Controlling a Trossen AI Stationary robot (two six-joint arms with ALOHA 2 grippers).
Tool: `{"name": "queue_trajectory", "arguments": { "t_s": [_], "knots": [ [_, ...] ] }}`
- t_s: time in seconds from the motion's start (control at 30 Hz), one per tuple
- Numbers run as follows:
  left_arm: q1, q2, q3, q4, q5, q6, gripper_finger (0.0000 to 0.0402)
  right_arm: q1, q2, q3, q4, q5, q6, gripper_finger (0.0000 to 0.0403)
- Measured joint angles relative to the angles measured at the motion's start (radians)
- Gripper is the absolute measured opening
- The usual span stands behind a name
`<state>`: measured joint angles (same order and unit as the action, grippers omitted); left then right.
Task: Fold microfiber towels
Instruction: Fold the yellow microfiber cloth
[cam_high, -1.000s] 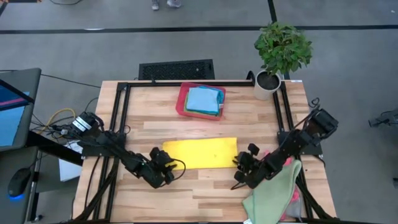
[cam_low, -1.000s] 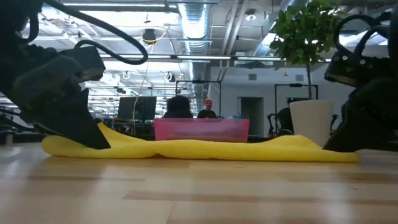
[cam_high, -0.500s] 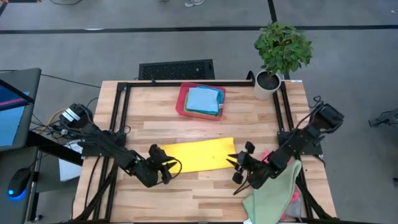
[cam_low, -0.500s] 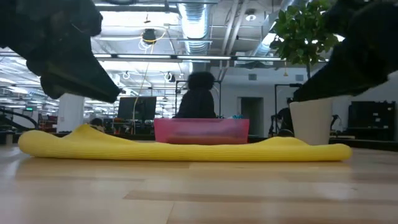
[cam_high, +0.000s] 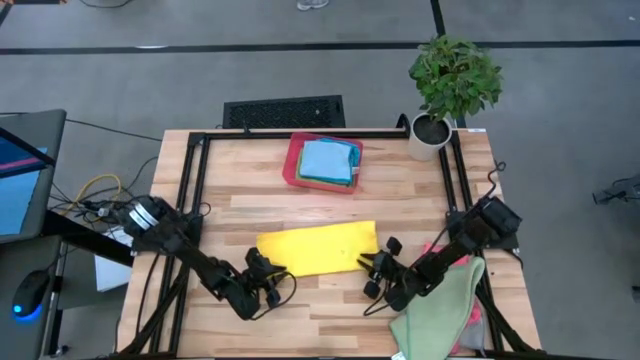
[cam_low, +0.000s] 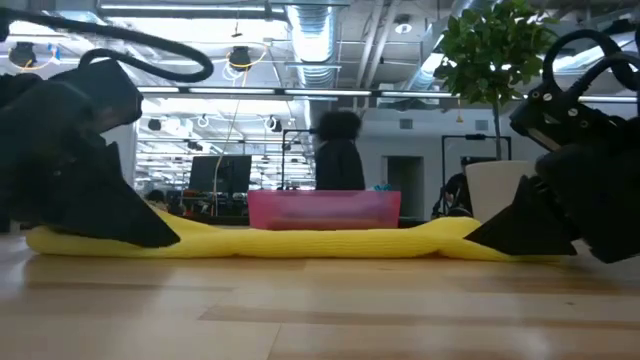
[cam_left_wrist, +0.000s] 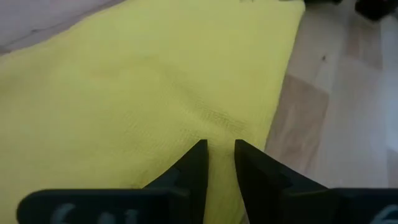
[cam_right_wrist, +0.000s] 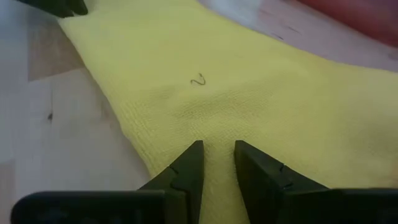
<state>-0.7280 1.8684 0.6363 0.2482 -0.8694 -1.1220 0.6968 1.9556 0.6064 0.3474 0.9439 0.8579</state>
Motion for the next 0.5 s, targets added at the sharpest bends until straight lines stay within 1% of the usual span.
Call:
{"name": "queue_trajectory", "arguments": {
  "t_s": [0.1, 0.2, 0.3, 0.4, 0.5],
  "knots": [
    [-0.004, 0.042, 0.003, 0.018, -0.019, -0.043, 0.0068, 0.01, -0.004, -0.001, -0.004, 0.009, 0.01, 0.0118],
    [-0.005, 0.037, 0.001, 0.019, -0.019, -0.044, 0.0062, 0.015, -0.03, -0.004, -0.015, -0.003, -0.019, 0.0118],
    [-0.004, -0.006, -0.003, 0.013, 0.01, 0.009, 0.0057, 0.015, -0.092, -0.006, -0.025, -0.033, -0.088, 0.0118],
    [-0.005, -0.076, -0.004, -0.008, 0.077, 0.066, 0.0052, 0.015, -0.171, -0.006, -0.025, -0.017, -0.154, 0.0118],
    [-0.005, -0.151, -0.002, 0.001, 0.082, 0.105, 0.0047, 0.012, -0.236, -0.005, -0.002, 0.016, -0.225, 0.0118]
  ]
}}
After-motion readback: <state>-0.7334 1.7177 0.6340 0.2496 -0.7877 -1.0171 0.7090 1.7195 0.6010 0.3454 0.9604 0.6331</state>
